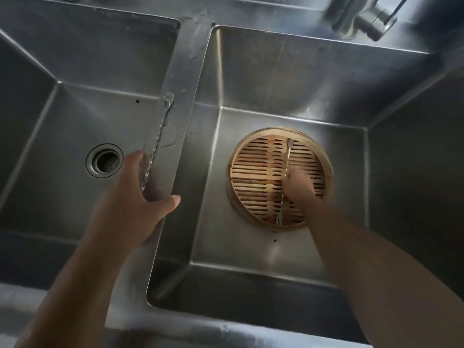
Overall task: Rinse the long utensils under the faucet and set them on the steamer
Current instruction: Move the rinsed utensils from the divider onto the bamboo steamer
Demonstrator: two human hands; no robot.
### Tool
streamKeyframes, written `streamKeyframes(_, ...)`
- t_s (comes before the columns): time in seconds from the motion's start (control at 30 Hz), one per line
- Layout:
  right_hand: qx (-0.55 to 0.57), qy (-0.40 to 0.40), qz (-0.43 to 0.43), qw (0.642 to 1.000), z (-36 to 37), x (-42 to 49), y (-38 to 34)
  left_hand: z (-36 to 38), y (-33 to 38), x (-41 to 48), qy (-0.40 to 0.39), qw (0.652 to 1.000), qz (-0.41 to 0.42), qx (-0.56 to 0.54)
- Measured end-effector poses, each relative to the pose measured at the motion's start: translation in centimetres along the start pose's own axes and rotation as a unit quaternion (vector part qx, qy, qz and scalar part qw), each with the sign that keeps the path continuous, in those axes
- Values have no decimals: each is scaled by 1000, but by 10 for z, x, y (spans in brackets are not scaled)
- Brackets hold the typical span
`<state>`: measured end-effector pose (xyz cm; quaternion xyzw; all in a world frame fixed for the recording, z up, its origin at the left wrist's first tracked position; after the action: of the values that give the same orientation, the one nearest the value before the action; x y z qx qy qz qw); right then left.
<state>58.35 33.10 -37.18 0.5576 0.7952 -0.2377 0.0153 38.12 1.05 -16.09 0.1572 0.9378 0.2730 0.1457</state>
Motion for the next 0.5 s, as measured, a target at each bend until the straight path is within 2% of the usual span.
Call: streamKeyframes(0.5,-42,12,-18,999,6,4,2,-2,-1,-1,3,1000,7,14)
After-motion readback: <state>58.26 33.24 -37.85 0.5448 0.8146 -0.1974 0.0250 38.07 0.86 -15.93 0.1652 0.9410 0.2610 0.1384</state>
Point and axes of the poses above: each hand's wrist, its own x-axis towards the middle knuckle, its own z-axis out of the palm, y = z × x, the point moved 9 cm from there along x, towards the middle knuckle, and after that the axes turned 11 degrees about y, right-handed, at the moved point
